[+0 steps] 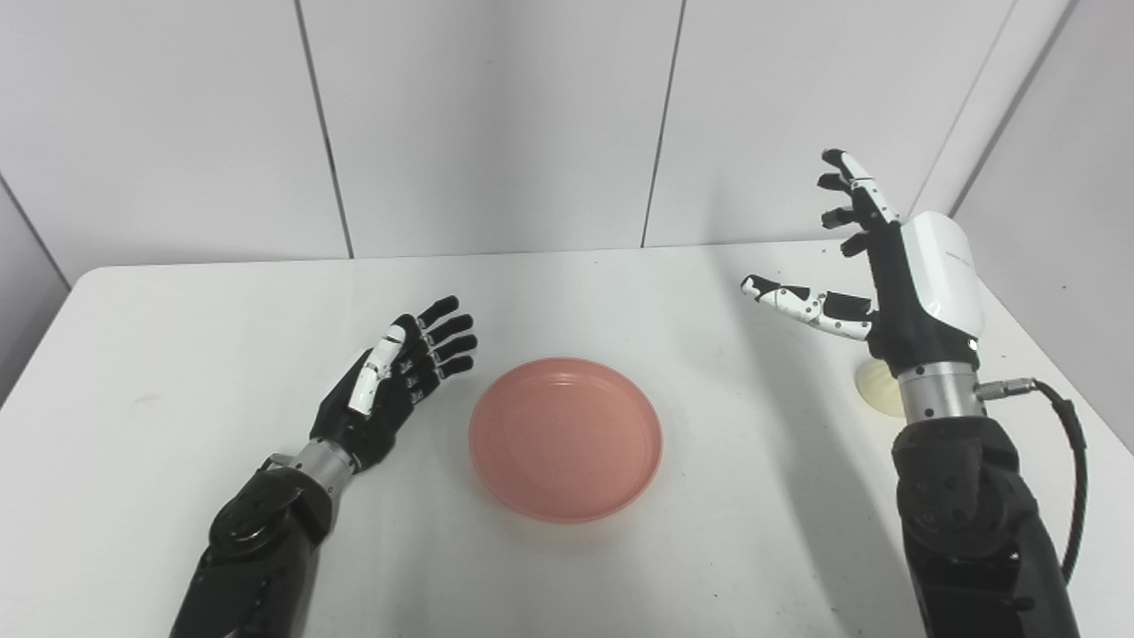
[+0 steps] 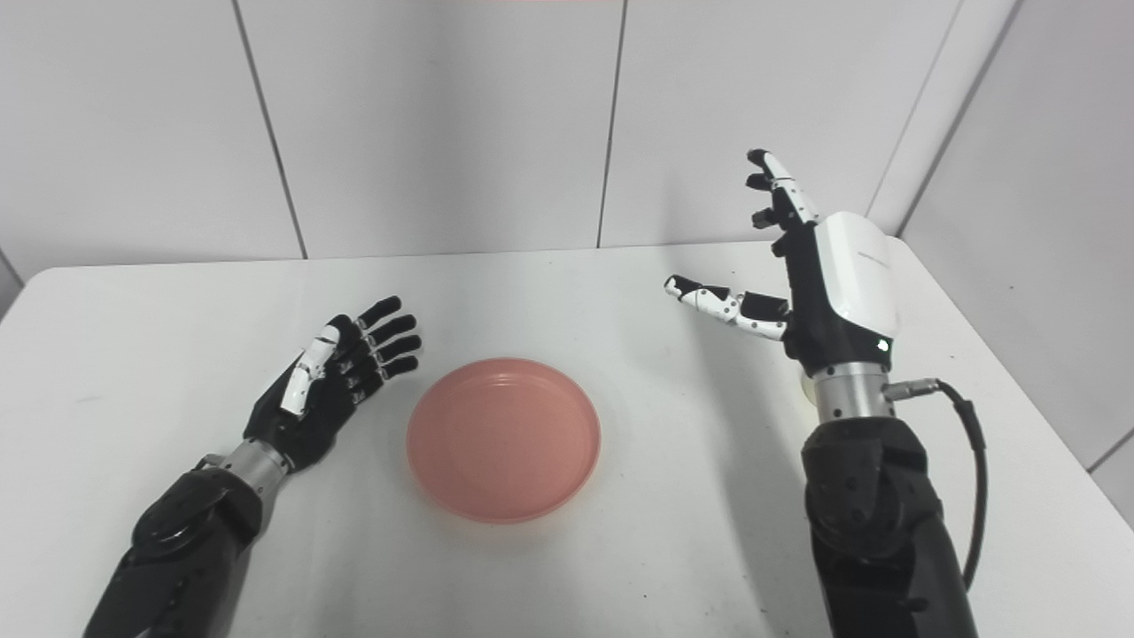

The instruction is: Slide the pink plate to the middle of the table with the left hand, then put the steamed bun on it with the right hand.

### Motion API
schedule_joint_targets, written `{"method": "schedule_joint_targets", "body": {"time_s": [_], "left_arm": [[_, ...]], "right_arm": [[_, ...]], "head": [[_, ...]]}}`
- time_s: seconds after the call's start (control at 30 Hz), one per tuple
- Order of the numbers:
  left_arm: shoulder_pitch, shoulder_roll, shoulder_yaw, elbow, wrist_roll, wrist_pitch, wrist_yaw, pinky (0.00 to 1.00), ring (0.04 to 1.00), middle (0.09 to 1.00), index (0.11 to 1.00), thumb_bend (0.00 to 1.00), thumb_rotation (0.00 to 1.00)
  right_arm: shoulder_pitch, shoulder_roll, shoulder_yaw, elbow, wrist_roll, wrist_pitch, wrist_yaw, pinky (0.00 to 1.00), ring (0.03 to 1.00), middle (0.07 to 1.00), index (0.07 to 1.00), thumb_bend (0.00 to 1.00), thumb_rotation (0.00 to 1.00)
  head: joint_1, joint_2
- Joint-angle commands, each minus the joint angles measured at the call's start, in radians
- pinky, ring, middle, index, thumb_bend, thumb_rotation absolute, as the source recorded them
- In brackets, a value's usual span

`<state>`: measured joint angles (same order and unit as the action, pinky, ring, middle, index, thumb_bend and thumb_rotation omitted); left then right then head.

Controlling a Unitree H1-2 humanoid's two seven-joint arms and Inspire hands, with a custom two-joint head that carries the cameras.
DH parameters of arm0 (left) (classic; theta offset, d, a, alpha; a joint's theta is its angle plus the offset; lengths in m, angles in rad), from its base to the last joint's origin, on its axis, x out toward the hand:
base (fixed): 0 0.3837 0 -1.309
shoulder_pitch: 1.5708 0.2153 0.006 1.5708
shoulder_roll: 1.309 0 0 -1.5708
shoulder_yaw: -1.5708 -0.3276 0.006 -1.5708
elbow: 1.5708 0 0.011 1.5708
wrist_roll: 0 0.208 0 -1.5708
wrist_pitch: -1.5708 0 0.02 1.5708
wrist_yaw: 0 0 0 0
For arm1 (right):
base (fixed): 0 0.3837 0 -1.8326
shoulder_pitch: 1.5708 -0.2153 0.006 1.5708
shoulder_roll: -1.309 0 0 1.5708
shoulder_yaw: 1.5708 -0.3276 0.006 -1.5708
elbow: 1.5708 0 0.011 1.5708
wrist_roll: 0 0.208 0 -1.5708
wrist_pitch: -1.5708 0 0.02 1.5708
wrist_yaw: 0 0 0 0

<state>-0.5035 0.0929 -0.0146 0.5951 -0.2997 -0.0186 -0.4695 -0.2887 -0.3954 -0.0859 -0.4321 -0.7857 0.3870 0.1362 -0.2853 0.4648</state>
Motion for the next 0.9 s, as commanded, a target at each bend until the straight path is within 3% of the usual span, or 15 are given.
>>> {"method": "schedule_joint_targets", "body": {"time_s": [0.0,0.2,0.53,0.67,0.73,0.8,0.87], "left_arm": [[0.088,0.032,-0.001,0.110,0.033,0.068,0.018,0.85,0.856,0.875,0.866,0.45,0.98],[0.081,0.047,0.008,0.141,0.021,0.053,-0.010,0.85,0.852,0.874,0.864,0.47,0.95],[0.070,0.066,0.018,0.178,0.013,0.036,-0.033,0.83,0.836,0.859,0.849,0.49,0.90],[0.065,0.072,0.024,0.196,0.007,0.029,-0.045,0.82,0.835,0.858,0.846,0.50,0.88],[0.064,0.075,0.025,0.200,0.006,0.026,-0.050,0.82,0.833,0.856,0.845,0.50,0.87],[0.063,0.078,0.026,0.202,0.006,0.026,-0.052,0.82,0.831,0.854,0.842,0.51,0.87],[0.063,0.079,0.027,0.203,0.007,0.025,-0.054,0.82,0.831,0.854,0.842,0.51,0.86]], "right_arm": [[-0.027,-0.049,-0.027,-0.023,-0.044,0.055,0.035,0.54,0.681,0.819,0.865,0.79,0.41],[-0.027,-0.049,-0.100,0.015,-0.078,0.083,0.124,0.53,0.680,0.809,0.844,0.80,0.31],[-0.033,-0.047,-0.176,0.097,-0.129,0.082,0.252,0.60,0.777,0.854,0.835,0.79,0.26],[-0.035,-0.049,-0.209,0.144,-0.119,0.082,0.255,0.62,0.799,0.882,0.837,0.79,0.25],[-0.038,-0.047,-0.222,0.161,-0.127,0.082,0.258,0.63,0.787,0.862,0.841,0.79,0.26],[-0.040,-0.045,-0.227,0.181,-0.129,0.082,0.248,0.57,0.719,0.805,0.840,0.79,0.25],[-0.038,-0.049,-0.223,0.200,-0.116,0.082,0.229,0.58,0.727,0.806,0.833,0.79,0.23]], "head": [[-0.012,0.000],[-0.054,0.005],[-0.102,0.013],[-0.114,0.016],[-0.121,0.018],[-0.124,0.020],[-0.127,0.023]]}}
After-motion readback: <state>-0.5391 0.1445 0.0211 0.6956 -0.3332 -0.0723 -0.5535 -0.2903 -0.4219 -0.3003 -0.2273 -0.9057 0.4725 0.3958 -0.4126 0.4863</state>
